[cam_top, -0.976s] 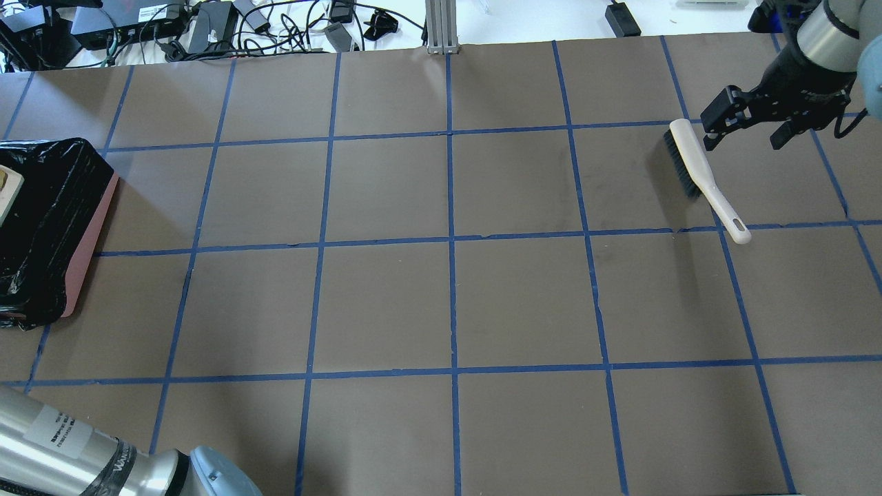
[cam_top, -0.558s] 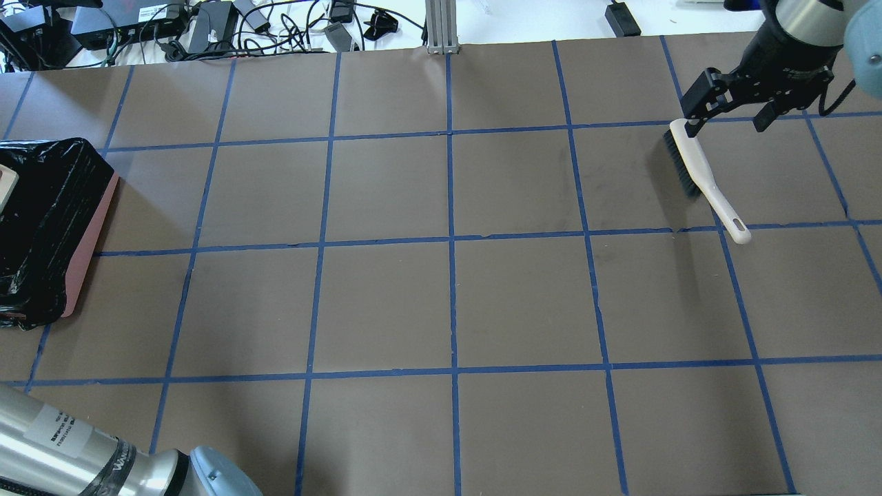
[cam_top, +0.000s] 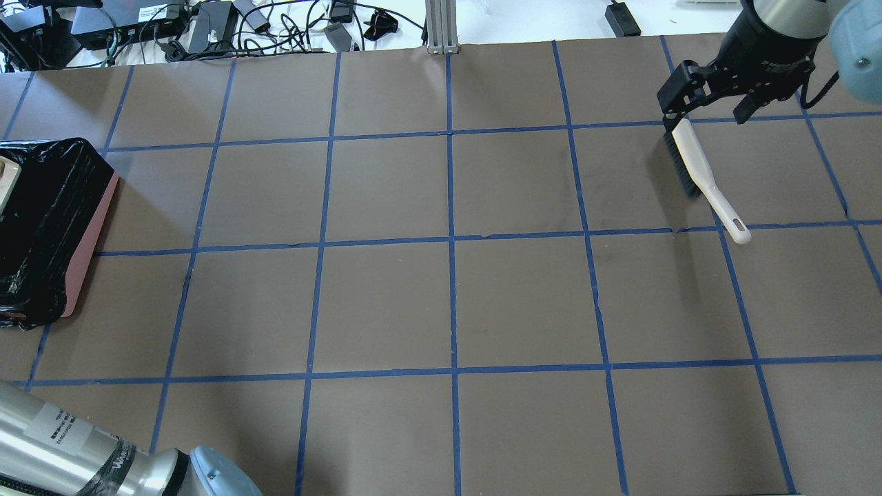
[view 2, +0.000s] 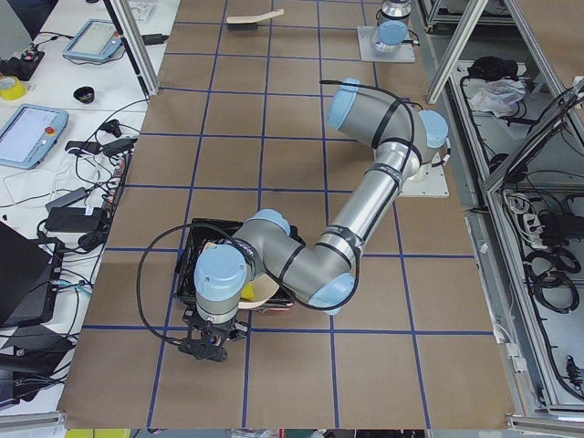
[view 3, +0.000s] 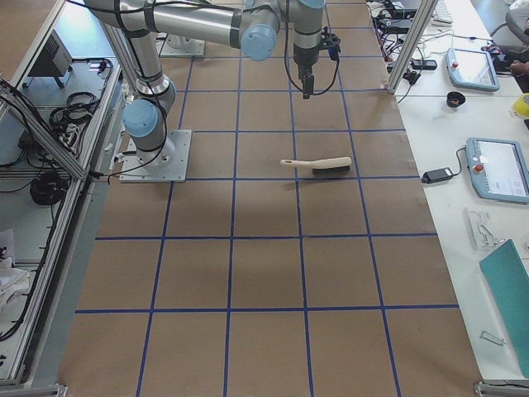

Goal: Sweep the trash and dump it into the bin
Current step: 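Hold the dustpan over the bin while the right gripper releases the brush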

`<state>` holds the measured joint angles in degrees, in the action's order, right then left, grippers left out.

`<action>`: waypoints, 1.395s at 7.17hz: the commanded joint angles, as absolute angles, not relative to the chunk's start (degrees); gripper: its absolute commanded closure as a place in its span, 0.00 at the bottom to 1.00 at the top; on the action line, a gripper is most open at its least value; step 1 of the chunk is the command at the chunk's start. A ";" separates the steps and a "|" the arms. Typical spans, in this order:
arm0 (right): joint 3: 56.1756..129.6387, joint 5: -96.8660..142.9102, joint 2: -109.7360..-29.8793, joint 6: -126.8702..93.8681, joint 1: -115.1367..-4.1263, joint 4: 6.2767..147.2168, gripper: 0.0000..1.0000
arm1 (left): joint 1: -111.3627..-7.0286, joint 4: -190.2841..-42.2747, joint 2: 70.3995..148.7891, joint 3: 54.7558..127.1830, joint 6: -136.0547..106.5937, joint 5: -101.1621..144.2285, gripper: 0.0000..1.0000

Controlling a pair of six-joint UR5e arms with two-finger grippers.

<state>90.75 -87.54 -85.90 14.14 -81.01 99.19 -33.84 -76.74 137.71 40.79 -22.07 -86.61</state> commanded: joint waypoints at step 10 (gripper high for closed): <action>90.79 -87.19 -88.42 7.84 -88.58 97.56 0.00 | -37.35 -65.60 134.48 43.22 -24.25 -87.54 1.00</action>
